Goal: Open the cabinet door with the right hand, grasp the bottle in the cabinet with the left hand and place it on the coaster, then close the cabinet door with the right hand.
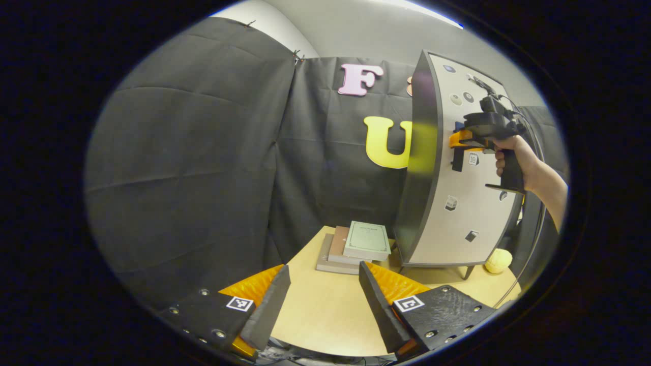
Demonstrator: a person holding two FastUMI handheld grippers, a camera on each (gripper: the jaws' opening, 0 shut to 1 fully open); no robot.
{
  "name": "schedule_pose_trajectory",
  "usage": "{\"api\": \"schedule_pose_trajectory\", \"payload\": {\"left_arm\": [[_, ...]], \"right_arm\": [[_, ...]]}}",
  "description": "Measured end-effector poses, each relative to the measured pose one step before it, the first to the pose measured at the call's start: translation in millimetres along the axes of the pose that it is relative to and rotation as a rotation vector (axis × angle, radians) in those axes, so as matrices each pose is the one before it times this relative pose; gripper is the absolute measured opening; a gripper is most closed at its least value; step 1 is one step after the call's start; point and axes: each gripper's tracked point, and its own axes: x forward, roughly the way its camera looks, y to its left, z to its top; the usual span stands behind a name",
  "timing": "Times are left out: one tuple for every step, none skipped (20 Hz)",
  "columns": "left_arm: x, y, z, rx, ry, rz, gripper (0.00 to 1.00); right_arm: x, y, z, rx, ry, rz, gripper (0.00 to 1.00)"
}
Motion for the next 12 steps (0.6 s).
{"api": "schedule_pose_trajectory", "payload": {"left_arm": [[-1.04,-0.93,-1.09,-0.00209,0.00072,-0.00128,0.84],[-0.1,-1.58,0.02,-0.00008,0.00057,-0.00293,0.82],[-1.09,-1.26,-1.17,0.00183,0.00219,-0.00148,0.82],[0.0,-1.17,-0.34,0.00254,0.0025,-0.00041,0.82],[-3.01,-1.75,-0.25,0.00145,0.00105,-0.00182,0.84],[-3.18,-2.89,0.42,0.00029,-0.00052,-0.00397,0.82],[-5.13,-4.91,-1.02,-0.00193,-0.0014,-0.0059,0.82],[-3.55,-3.73,0.33,-0.0102,0.00383,-0.00675,0.82],[-2.21,-5.43,-1.2,-0.01488,0.0016,-0.00799,0.82],[-2.01,-5.38,2.27,-0.01659,0.00233,-0.0083,0.83],[-2.71,-5.5,0.36,-0.01458,-0.00102,-0.01087,0.84],[-1.7,-6.11,3.06,-0.00819,-0.0038,-0.00836,0.84]], "right_arm": [[-0.91,-0.2,-1.98,-0.01408,0.0094,0.01341,0.11],[-2.01,0.48,0.3,-0.00323,0.00077,0.01145,0.11],[-2.67,0.51,-0.04,-0.00077,0.00062,0.00955,0.11],[-3.55,0.58,-0.72,-0.00553,-0.00087,0.01163,0.11],[-4.8,0.98,0.01,0.00096,-0.00298,0.01345,0.11],[-5.81,2.44,-0.52,0.00193,-0.00151,0.01579,0.11],[-4.62,0.88,0.42,0.00041,-0.00088,0.01616,0.11],[-4.17,-0.38,-1.08,-0.00342,0.00033,0.0155,0.11],[-4.23,-0.19,-0.57,-0.00708,0.00405,0.01604,0.07],[-5.47,1.11,-0.4,-0.00505,0.0032,0.01672,0.07],[-5.64,0.51,-0.53,0.00181,0.00576,0.01699,0.11],[-6.96,2.07,-1.04,0.00349,0.00653,0.01838,0.11]]}}
